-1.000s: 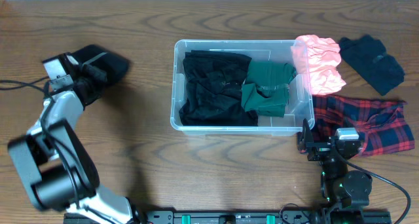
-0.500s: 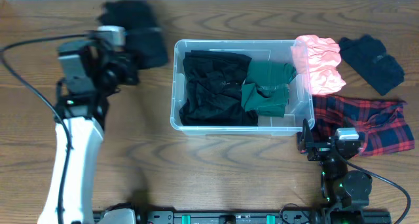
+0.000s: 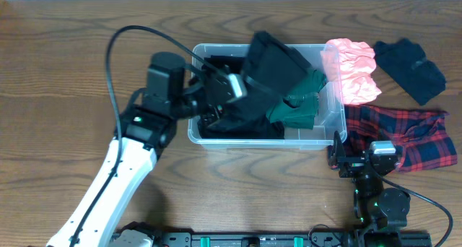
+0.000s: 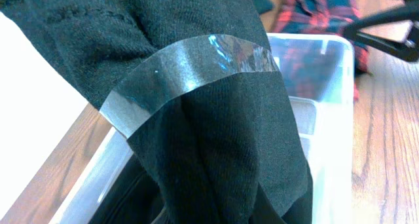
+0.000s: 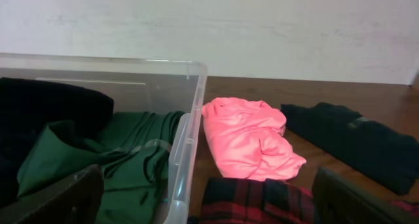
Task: Pack container
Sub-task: 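Carry the black bundle over the bin and drop it on the right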
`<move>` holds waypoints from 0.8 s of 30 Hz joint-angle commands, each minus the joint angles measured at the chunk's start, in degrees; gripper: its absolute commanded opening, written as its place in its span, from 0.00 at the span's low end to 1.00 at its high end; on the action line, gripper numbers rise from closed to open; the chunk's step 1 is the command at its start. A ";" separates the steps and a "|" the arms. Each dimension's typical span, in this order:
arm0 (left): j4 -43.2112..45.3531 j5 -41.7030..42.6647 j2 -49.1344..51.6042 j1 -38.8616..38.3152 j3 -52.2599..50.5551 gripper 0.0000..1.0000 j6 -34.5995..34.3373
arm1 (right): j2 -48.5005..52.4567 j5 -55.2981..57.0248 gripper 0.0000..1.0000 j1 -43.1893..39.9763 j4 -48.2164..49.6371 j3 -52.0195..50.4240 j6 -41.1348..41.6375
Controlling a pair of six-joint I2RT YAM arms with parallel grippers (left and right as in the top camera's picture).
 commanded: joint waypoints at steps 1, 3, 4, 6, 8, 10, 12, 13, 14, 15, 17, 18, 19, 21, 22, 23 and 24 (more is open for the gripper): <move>0.90 1.44 1.66 -2.62 0.31 0.06 4.59 | -0.31 0.39 0.99 0.37 -0.20 -0.09 0.59; 1.20 1.40 2.80 -4.20 0.31 0.06 4.59 | -0.31 0.42 0.99 0.37 -0.20 -0.09 0.59; 1.44 1.40 3.41 -4.87 0.31 0.06 4.57 | -0.31 0.42 0.99 0.37 -0.20 -0.09 0.59; 1.97 1.40 4.76 -6.16 0.31 0.06 4.57 | -0.31 0.42 0.99 0.37 -0.20 -0.09 0.59; 2.75 1.40 6.16 -7.28 0.31 0.06 4.57 | -0.31 0.42 0.99 0.37 -0.20 -0.09 0.59; 3.67 1.16 7.69 -8.20 0.31 0.06 4.57 | -0.31 0.42 0.99 0.37 -0.20 -0.09 0.59; 4.48 0.85 9.05 -8.72 0.31 0.06 4.57 | -0.31 0.39 0.99 0.37 -0.20 -0.09 0.59; 4.96 0.57 9.79 -8.81 0.31 0.06 4.57 | -0.31 0.39 0.99 0.37 -0.20 -0.09 0.59; 5.35 0.09 10.54 -8.83 0.31 0.06 4.57 | -0.31 0.39 0.99 0.37 -0.20 -0.09 0.59; 5.68 -0.48 11.28 -8.83 0.31 0.06 4.57 | -0.31 0.42 0.99 0.37 -0.20 -0.09 0.59; 6.14 -2.16 12.33 -8.83 0.31 0.06 4.59 | -0.31 0.39 0.99 0.37 -0.20 -0.09 0.59; 6.45 -3.21 12.83 -8.83 0.31 0.06 4.57 | -0.31 0.42 0.99 0.37 -0.20 -0.09 0.57; 6.78 -4.22 13.20 -8.83 0.31 0.06 4.59 | -0.31 0.39 0.99 0.37 -0.20 -0.09 0.59; 7.30 -4.81 13.81 -8.83 0.31 0.06 4.57 | -0.31 0.42 0.99 0.37 -0.20 -0.09 0.59; 7.30 -4.79 13.94 -8.85 0.31 0.06 4.57 | -0.31 0.42 0.99 0.37 -0.20 -0.09 0.59; 7.23 -4.81 14.10 -8.92 0.31 0.06 4.57 | -0.31 0.42 0.99 0.37 -0.20 -0.09 0.59; 7.02 -4.79 14.16 -9.07 0.31 0.06 4.57 | -0.31 0.39 0.99 0.37 -0.20 -0.09 0.59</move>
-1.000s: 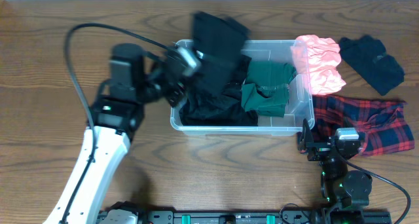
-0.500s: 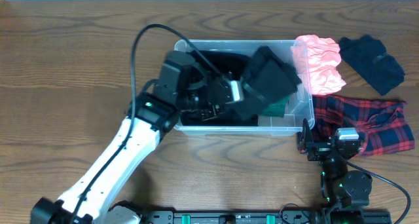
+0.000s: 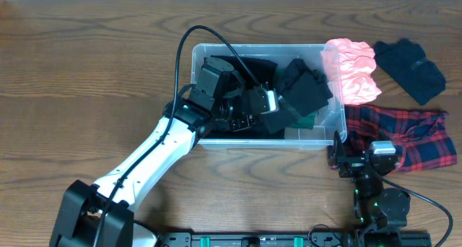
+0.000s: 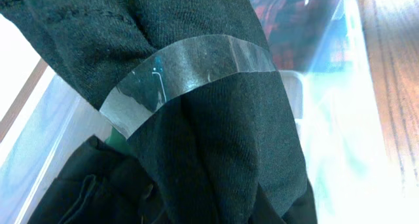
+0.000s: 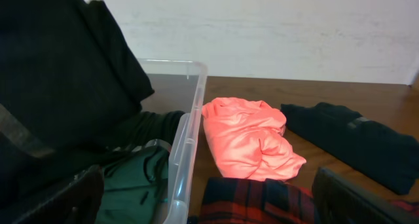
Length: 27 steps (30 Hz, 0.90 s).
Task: Pack container
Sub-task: 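Carry the black bundle over the bin and drop it on the right, then press the black bundle down into the bin with the left gripper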
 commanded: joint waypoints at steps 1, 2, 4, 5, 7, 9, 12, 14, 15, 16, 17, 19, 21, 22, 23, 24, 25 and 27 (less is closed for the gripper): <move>0.37 -0.28 -0.15 -0.39 0.31 0.06 0.50 | -0.31 0.42 0.99 0.37 -0.20 -0.09 0.59; 0.13 -0.31 -0.13 -0.63 0.31 0.06 0.50 | -0.31 0.39 0.99 0.37 -0.20 -0.09 0.59; -0.33 -0.28 -0.13 -1.22 0.31 0.06 0.50 | -0.31 0.42 0.99 0.37 -0.22 -0.09 0.59; -0.68 -0.28 -0.13 -1.62 0.31 0.06 0.52 | -0.31 0.42 0.99 0.37 -0.20 -0.09 0.59; -1.40 -0.31 -0.13 -2.47 0.31 0.06 0.52 | -0.31 0.39 0.99 0.37 -0.20 -0.09 0.59; -2.12 -0.33 -0.13 -3.39 0.31 0.06 0.52 | -0.31 0.39 0.99 0.37 -0.20 -0.09 0.59; -3.17 -0.35 -0.11 -4.55 0.31 0.06 1.33 | -0.31 0.42 0.99 0.37 -0.20 -0.09 0.59; -3.50 -0.37 -0.11 -5.05 0.31 0.06 1.62 | -0.31 0.39 0.99 0.37 -0.20 -0.09 0.59; -3.56 -0.37 -0.11 -5.11 0.31 0.06 1.60 | -0.31 0.39 0.99 0.37 -0.20 -0.09 0.59; -3.69 -0.37 -0.11 -5.14 0.31 0.06 1.60 | -0.31 0.39 0.99 0.37 -0.20 -0.09 0.59; -3.93 -0.39 -0.09 -5.14 0.31 0.06 1.60 | -0.31 0.39 0.99 0.37 -0.20 -0.09 0.59; -4.15 -0.76 0.13 -5.14 0.31 0.06 1.60 | -0.31 0.42 0.99 0.37 -0.20 -0.09 0.59; -4.20 -0.76 0.70 -5.14 0.31 0.06 1.57 | -0.31 0.42 0.99 0.37 -0.20 -0.09 0.59; -4.22 -0.72 1.18 -5.16 0.31 0.06 1.57 | -0.31 0.42 0.99 0.37 -0.20 -0.09 0.59; -4.33 -0.76 1.64 -5.27 0.31 0.06 1.57 | -0.31 0.42 0.99 0.37 -0.20 -0.09 0.59; -4.35 -0.74 2.14 -5.27 0.31 0.06 1.57 | -0.31 0.39 0.99 0.37 -0.20 -0.09 0.59; -4.35 -0.74 2.67 -5.38 0.31 0.06 1.57 | -0.31 0.42 0.99 0.37 -0.20 -0.09 0.59; -4.33 -0.74 3.78 -5.75 0.31 0.06 1.57 | -0.31 0.42 0.99 0.37 -0.20 -0.09 0.59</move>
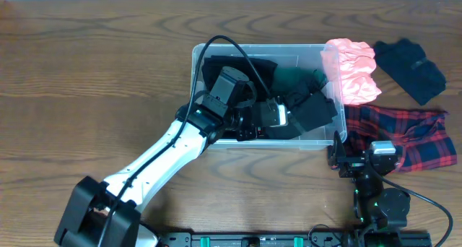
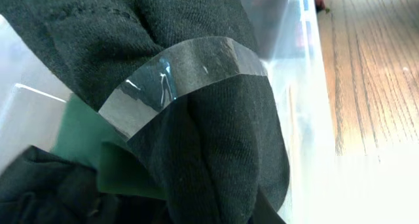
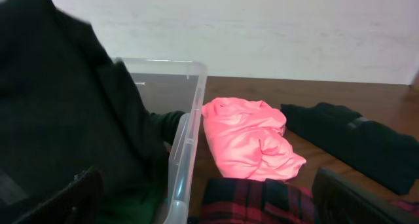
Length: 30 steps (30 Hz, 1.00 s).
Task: Pack container
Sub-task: 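Press the black bundle down into the bin with the left gripper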
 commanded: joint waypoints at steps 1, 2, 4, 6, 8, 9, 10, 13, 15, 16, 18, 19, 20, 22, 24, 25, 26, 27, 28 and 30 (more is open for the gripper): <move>-0.33 1.11 2.25 -1.05 0.31 0.07 0.35 | -0.31 0.39 0.99 0.37 -0.20 -0.09 0.59; -0.31 1.09 2.73 -1.36 0.31 0.06 0.35 | -0.31 0.42 0.99 0.37 -0.20 -0.09 0.59; -0.28 1.09 3.17 -1.73 0.31 0.21 0.35 | -0.31 0.42 0.99 0.37 -0.20 -0.09 0.59; -0.31 1.09 3.23 -1.70 0.31 0.43 0.33 | -0.31 0.42 0.99 0.37 -0.20 -0.09 0.59; -0.11 1.05 3.19 -1.60 0.31 0.57 0.33 | -0.31 0.42 0.99 0.37 -0.20 -0.09 0.59; 0.02 1.03 3.19 -1.53 0.31 0.64 0.33 | -0.31 0.39 0.99 0.37 -0.20 -0.09 0.59; 0.20 1.03 3.19 -1.53 0.31 0.70 0.31 | -0.31 0.42 0.99 0.37 -0.20 -0.09 0.59; 1.27 1.01 3.10 -1.53 0.31 0.76 0.00 | -0.31 0.42 0.99 0.37 -0.20 -0.09 0.59; 2.34 0.39 2.91 -1.53 0.31 0.77 -0.59 | -0.31 0.42 0.99 0.37 -0.20 -0.09 0.59; 3.21 -0.50 2.80 -1.55 0.31 0.78 -1.79 | -0.31 0.42 0.99 0.37 -0.20 -0.09 0.59; 4.70 -1.97 2.47 -1.55 0.31 0.78 -3.10 | -0.31 0.42 0.99 0.37 -0.20 -0.09 0.59; 5.29 -1.99 2.19 -1.55 0.31 0.79 -3.15 | -0.31 0.42 0.99 0.37 -0.20 -0.09 0.59; 5.68 -1.99 1.92 -1.55 0.31 0.79 -3.26 | -0.31 0.42 0.99 0.37 -0.20 -0.09 0.59; 7.41 -2.12 1.16 -1.55 0.31 0.79 -5.07 | -0.31 0.42 0.99 0.37 -0.20 -0.09 0.59; 9.62 -2.64 0.33 -1.55 0.31 0.79 -7.10 | -0.31 0.42 0.99 0.37 -0.20 -0.09 0.59; 10.58 -3.23 -0.02 -1.55 0.31 0.79 -7.93 | -0.31 0.42 0.99 0.37 -0.20 -0.09 0.59; 11.80 -3.96 -0.42 -1.53 0.31 0.79 -9.01 | -0.31 0.42 0.99 0.37 -0.20 -0.09 0.59; 13.20 -4.90 -0.85 -1.55 0.31 0.79 -10.40 | -0.31 0.42 0.99 0.37 -0.20 -0.09 0.59; 14.08 -5.44 -1.14 -1.55 0.31 0.78 -11.54 | -0.31 0.42 0.99 0.37 -0.20 -0.09 0.59; 16.50 -6.80 -1.57 -1.55 0.31 0.67 -15.58 | -0.31 0.39 0.99 0.37 -0.20 -0.09 0.59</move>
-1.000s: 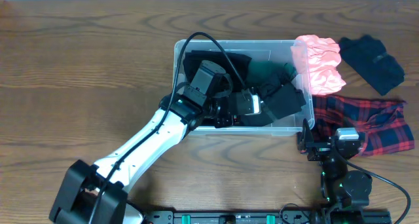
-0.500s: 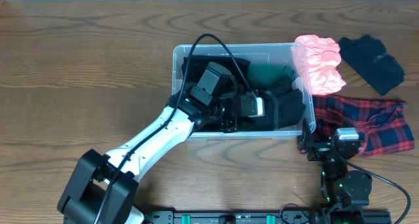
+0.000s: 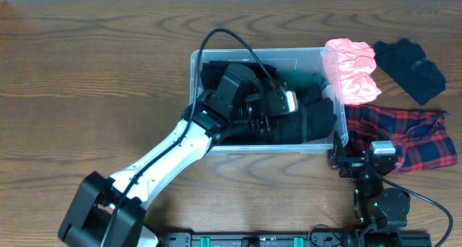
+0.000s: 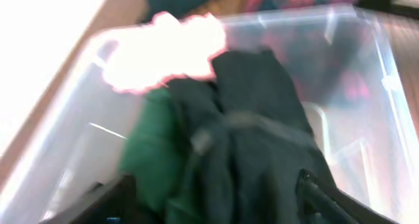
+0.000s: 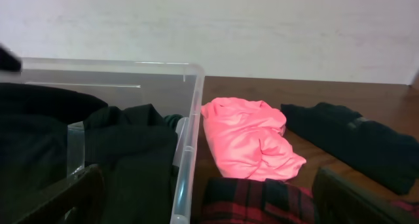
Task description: Pack container
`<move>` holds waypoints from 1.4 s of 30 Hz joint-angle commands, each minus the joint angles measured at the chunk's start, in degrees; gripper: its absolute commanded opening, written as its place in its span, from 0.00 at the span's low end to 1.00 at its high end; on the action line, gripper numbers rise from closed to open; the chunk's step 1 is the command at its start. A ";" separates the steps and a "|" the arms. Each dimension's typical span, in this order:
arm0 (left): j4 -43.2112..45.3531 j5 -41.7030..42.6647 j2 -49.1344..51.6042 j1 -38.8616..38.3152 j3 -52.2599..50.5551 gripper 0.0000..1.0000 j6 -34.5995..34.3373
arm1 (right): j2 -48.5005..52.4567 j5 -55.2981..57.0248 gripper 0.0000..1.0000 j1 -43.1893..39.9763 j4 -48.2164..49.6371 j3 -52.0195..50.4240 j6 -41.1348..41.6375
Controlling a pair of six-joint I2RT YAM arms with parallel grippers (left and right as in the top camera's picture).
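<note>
The clear plastic container [image 3: 196,95] stands mid-table and holds dark clothes and a green garment [image 3: 309,79]. A folded black garment with a clear tape band [image 4: 262,119] lies at the container's right end [image 3: 314,120], also visible in the right wrist view [image 5: 124,152]. My left gripper [image 3: 289,102] hangs open just above it inside the container, its two fingers apart with nothing between them [image 4: 213,204]. My right gripper [image 5: 206,207] stays open and low at the container's front right corner [image 3: 354,162].
On the table right of the container lie a pink garment [image 3: 354,70], a dark folded garment [image 3: 411,70] and a red plaid garment [image 3: 404,135]. The left arm's cable [image 3: 231,45] arcs over the container's back wall.
My left gripper has let go of the taped black garment, which now lies at the container's right end. The gripper is open and sits a little higher and further back.
My left gripper first held the taped black garment above the container's middle. Then it was lower inside the container, then at the right end on the green garment. Now the garment lies there, released. The right arm stayed parked.
</note>
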 commanded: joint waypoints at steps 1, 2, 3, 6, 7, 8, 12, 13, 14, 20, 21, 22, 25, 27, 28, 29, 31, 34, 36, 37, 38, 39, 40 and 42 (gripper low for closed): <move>2.43 -2.78 -1.95 -0.13 0.07 0.59 -7.93 | -0.31 0.42 0.99 0.37 -0.20 -0.09 0.61; 2.86 -2.78 -1.97 -0.13 0.07 0.46 -9.46 | -0.31 0.39 0.99 0.37 -0.20 -0.09 0.61; 2.99 -2.78 -1.97 -0.13 0.07 0.23 -10.49 | -0.31 0.42 0.99 0.37 -0.20 -0.09 0.61; 2.43 -2.93 -1.97 -0.13 0.07 0.06 -14.25 | -0.31 0.39 0.99 0.37 -0.20 -0.09 0.61; 2.47 -3.43 -2.01 -0.13 0.07 0.06 -17.88 | -0.31 0.42 0.99 0.37 -0.20 -0.09 0.61; 2.58 -3.67 -2.03 -0.17 0.07 0.06 -21.35 | -0.31 0.42 0.99 0.37 -0.20 -0.09 0.61; 2.08 -8.33 -2.75 -0.28 0.11 0.06 -35.01 | -0.31 0.39 0.99 0.37 -0.20 -0.09 0.61; 0.98 -9.81 -3.26 -0.28 0.31 0.06 -37.22 | -0.31 0.42 0.99 0.37 -0.20 -0.09 0.61; -0.87 -11.19 -3.82 -0.28 0.81 0.06 -38.97 | -0.31 0.39 0.99 0.37 -0.20 -0.09 0.61; -22.67 -16.41 -5.01 -0.31 11.76 0.06 -40.59 | -0.31 0.42 0.99 0.37 -0.20 -0.09 0.61; -26.71 -17.25 -4.92 -0.52 14.14 0.06 -40.59 | -0.31 0.42 0.99 0.37 -0.20 -0.09 0.61; -30.08 -17.77 -4.83 -0.79 16.22 0.06 -40.59 | -0.31 0.42 0.99 0.37 -0.20 -0.09 0.61; -35.08 -17.75 -4.79 -2.54 20.13 0.06 -40.59 | -0.31 0.39 0.99 0.37 -0.20 -0.09 0.61; -34.80 -17.84 -4.76 -4.09 20.41 0.06 -40.57 | -0.31 0.39 0.99 0.37 -0.20 -0.09 0.61; -34.62 -18.47 -4.46 -4.87 20.41 0.06 -40.61 | -0.31 0.42 0.99 0.37 -0.20 -0.09 0.61; -34.58 -19.41 -3.89 -5.77 20.41 0.06 -40.61 | -0.31 0.42 0.99 0.37 -0.20 -0.09 0.61; -34.49 -20.59 -2.29 -6.97 20.41 0.06 -40.61 | -0.31 0.42 0.99 0.37 -0.20 -0.09 0.61; -33.99 -20.50 1.29 -7.87 20.41 0.06 -40.61 | -0.31 0.42 0.99 0.37 -0.20 -0.09 0.61; -33.70 -20.48 3.39 -8.02 20.41 0.06 -40.61 | -0.31 0.42 0.99 0.37 -0.20 -0.09 0.61; -33.44 -20.46 4.50 -8.02 20.41 0.06 -40.59 | -0.31 0.42 0.99 0.37 -0.20 -0.09 0.61; -33.05 -20.46 5.55 -8.02 20.41 0.06 -40.59 | -0.31 0.42 0.99 0.37 -0.20 -0.09 0.61; -32.61 -20.46 6.67 -8.00 20.41 0.06 -40.59 | -0.31 0.39 0.99 0.37 -0.20 -0.09 0.61; -32.11 -20.46 7.63 -8.02 20.41 0.06 -40.59 | -0.31 0.39 0.99 0.37 -0.20 -0.09 0.61; -31.12 -20.46 9.51 -8.02 20.41 0.06 -40.59 | -0.31 0.42 0.99 0.37 -0.20 -0.09 0.61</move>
